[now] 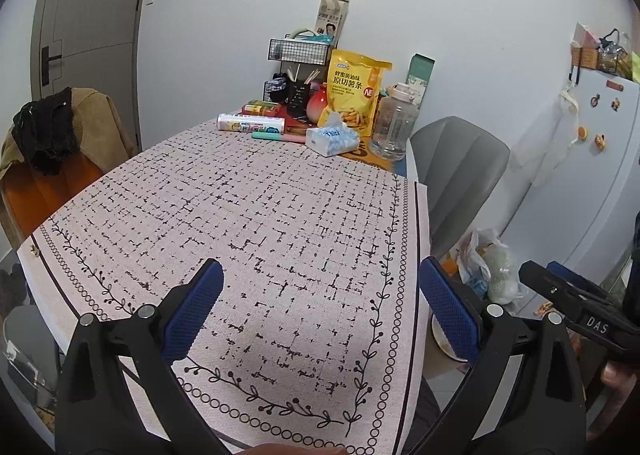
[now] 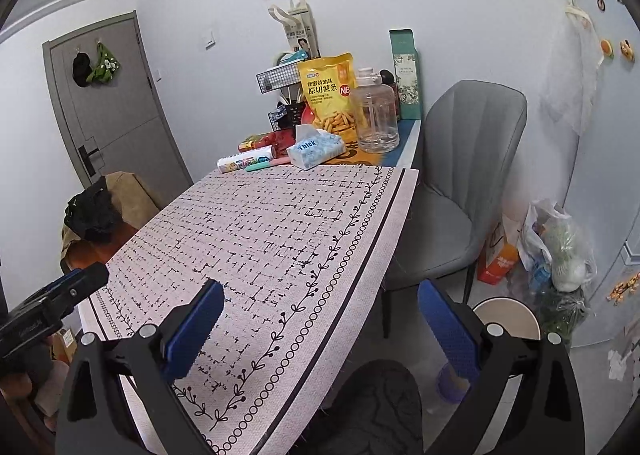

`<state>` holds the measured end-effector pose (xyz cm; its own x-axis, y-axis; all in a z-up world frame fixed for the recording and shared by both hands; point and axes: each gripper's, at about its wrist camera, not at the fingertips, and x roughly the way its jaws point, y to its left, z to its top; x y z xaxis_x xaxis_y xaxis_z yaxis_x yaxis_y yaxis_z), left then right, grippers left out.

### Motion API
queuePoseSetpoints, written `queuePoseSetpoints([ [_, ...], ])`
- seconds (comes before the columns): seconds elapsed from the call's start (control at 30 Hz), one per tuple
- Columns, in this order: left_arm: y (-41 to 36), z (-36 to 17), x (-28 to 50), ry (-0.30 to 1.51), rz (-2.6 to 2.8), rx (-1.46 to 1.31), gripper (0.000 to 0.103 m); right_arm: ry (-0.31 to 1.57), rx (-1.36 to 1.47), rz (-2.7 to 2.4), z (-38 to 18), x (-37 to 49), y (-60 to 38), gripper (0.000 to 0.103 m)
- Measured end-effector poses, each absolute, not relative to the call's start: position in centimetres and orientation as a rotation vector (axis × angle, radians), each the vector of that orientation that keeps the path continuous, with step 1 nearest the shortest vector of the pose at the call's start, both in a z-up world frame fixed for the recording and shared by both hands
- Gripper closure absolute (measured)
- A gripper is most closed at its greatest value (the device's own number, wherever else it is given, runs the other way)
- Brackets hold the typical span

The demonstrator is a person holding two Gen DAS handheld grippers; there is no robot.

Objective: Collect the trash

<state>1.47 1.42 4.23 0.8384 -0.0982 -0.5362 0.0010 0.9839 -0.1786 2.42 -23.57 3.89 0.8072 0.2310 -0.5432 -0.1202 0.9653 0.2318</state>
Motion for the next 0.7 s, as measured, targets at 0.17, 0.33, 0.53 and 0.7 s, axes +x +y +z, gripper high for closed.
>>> queuePoseSetpoints([
  [0.17, 1.0, 4.0, 1.8, 0.572, -0.062, -0.171, 0.006, 0.607, 0.195, 0.194, 3.2, 2.8, -23.8, 0.008],
  [0.33, 0.8, 3.8, 1.8, 0.573, -0.061, -0.17, 0.006, 0.613, 0.195, 0.191, 2.7, 3.3, -24.0, 0.008],
  [0.53, 0.7, 3.5, 2.0, 0.577, -0.057, -0.173, 0.006, 0.618, 0.213, 0.179, 2.0, 3.7, -24.5, 0.008],
  [0.7, 0.6, 3.3, 2.2, 0.582, -0.062, -0.172, 0.006, 0.623, 0.218, 0.177, 1.7, 3.7, -24.7, 0.008],
])
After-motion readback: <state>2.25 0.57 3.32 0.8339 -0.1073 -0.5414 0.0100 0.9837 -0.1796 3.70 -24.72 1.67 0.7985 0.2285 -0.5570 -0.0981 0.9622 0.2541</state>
